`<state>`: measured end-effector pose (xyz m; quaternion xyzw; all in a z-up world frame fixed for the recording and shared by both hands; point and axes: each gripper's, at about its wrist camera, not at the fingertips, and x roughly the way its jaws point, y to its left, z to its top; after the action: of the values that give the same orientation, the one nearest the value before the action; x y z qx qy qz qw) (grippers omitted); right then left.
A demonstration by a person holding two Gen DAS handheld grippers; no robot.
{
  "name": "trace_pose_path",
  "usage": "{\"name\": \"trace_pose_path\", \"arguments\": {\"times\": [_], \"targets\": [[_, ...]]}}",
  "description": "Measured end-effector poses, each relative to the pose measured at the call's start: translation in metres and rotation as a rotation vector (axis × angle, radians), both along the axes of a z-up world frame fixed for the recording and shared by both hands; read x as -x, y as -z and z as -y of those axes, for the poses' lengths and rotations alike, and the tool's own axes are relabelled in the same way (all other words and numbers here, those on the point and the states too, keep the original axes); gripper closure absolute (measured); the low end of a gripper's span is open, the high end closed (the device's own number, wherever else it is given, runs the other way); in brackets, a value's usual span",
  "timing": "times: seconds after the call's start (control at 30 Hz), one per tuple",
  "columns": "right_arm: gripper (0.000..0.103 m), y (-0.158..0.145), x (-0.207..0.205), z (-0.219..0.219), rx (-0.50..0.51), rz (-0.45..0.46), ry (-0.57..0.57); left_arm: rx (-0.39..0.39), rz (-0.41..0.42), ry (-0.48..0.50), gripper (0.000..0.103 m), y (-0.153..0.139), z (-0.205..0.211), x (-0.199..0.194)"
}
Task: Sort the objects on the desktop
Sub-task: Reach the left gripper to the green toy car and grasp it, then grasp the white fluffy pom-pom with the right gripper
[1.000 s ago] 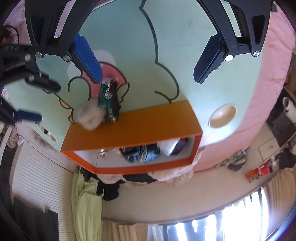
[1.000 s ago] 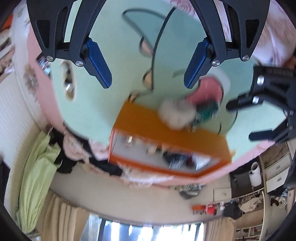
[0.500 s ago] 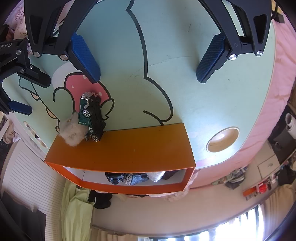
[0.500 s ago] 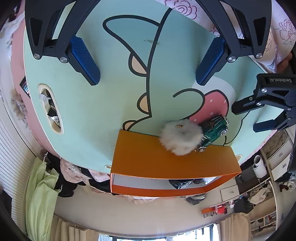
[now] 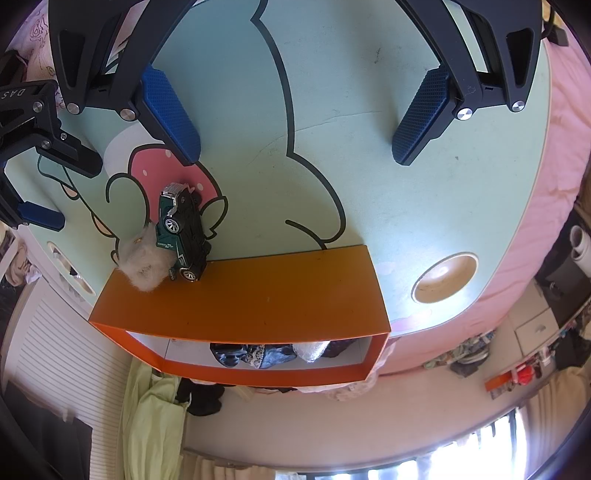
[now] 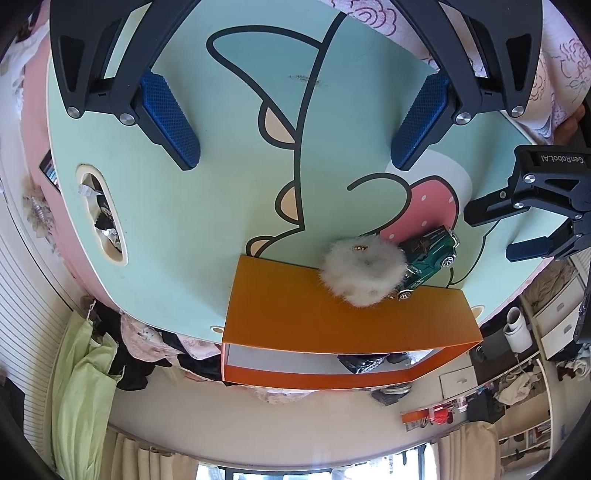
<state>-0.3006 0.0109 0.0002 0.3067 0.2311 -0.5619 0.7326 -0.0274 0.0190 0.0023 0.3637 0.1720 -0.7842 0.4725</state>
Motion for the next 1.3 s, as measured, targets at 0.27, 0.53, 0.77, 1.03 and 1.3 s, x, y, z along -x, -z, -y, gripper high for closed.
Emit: {"name": "trace_pose_path", "arguments": {"times": [0.27, 0.53, 0.77, 1.03, 1.3], "targets": [[0.000, 0.001, 0.003, 0.001, 0.011, 0.014, 0.008, 0.047, -0.029, 0.055, 0.019, -0.011, -0.008, 0.004], [0.000, 0.001, 0.009, 0.003, 0.005, 0.017, 0.043, 0.095, -0.003, 0.220, 0.038, -0.034, -0.009, 0.047], [0.000, 0.001, 0.009, 0.002, 0.006, 0.017, 0.056, -0.002, 0.062, 0.245, 0.080, -0.012, 0.005, 0.069], [0.010, -0.013, 0.009, -0.003, 0.038, 0.085, 0.023, 0.044, -0.063, 0.130, 0.081, -0.015, -0.013, 0.012], [0.033, -0.041, -0.032, 0.049, -0.030, 0.112, -0.103, 0.048, -0.037, 0.101, 0.073, -0.010, -0.014, 0.006]]}}
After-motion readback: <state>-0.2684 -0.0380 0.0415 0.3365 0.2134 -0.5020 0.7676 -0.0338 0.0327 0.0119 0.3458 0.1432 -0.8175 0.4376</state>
